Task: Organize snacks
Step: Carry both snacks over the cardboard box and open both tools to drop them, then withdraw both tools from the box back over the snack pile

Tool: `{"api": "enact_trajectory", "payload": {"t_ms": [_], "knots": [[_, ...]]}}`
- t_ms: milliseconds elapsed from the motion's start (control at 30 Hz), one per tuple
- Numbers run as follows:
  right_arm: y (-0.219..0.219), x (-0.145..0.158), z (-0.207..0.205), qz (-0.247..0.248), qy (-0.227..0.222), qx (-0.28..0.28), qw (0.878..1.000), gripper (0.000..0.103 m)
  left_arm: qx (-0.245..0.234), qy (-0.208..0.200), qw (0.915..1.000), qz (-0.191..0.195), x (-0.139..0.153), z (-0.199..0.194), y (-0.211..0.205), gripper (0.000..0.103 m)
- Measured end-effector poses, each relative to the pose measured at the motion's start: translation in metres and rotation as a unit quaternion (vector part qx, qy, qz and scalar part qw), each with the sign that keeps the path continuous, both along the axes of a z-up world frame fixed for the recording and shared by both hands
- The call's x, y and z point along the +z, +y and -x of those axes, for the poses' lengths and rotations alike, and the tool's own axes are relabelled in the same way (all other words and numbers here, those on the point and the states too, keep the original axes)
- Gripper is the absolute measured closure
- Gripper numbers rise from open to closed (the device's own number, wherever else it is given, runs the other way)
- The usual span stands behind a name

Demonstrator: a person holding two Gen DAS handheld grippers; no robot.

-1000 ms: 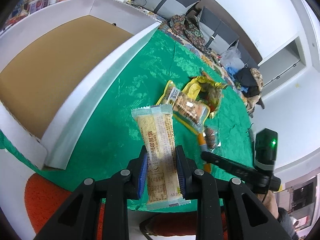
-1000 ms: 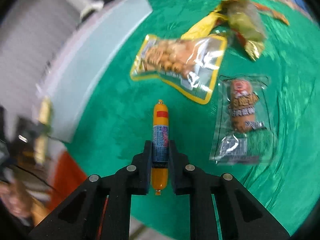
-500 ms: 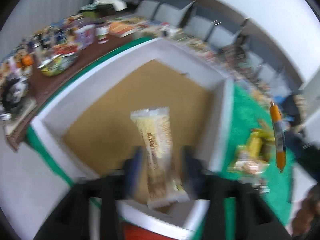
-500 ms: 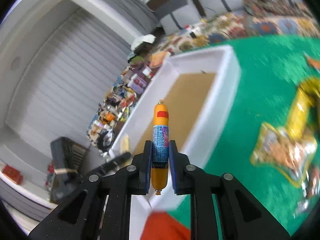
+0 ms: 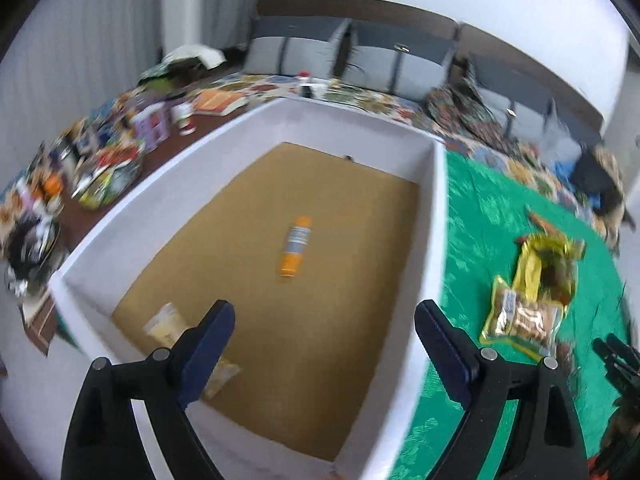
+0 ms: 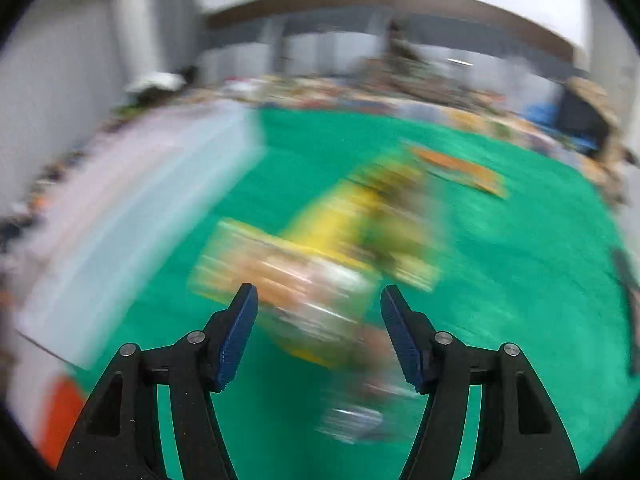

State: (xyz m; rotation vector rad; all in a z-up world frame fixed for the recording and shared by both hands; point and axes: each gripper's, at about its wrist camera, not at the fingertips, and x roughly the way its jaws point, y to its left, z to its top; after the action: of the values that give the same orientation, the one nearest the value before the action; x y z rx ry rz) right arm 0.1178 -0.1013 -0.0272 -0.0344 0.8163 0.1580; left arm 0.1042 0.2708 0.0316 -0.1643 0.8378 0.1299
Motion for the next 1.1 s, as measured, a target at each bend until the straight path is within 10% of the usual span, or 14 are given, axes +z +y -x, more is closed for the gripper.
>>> {"api": "enact_trajectory", "payload": {"t_ms": [267, 633, 867, 1100], "knots": [[-0.166, -0.059, 0.016, 0.051, 0.04, -0.19, 0.98, 0.036, -0.053, 0.044, 0.9899, -0.124, -0.026, -0.019, -0.066, 0.012], [-0.202, -0.075, -0.018, 0.02, 0.047, -0.216, 0.975, 0.021, -0.063, 0.079, 0.9918, -0.077, -0.037, -0.003, -0.096, 0.012], [-0.202, -0.078, -0.017, 0.011, 0.051, -0.215, 0.975, 0.015, -0.02, 0.051, 0.9948, -0.086, -0.029, 0.012, -0.104, 0.012], [-0.203, -0.079, -0.017, 0.009, 0.052, -0.213, 0.976, 0.013, -0.017, -0.065, 0.9898, -0.126, 0.019, 0.055, -0.147, 0.005]]}}
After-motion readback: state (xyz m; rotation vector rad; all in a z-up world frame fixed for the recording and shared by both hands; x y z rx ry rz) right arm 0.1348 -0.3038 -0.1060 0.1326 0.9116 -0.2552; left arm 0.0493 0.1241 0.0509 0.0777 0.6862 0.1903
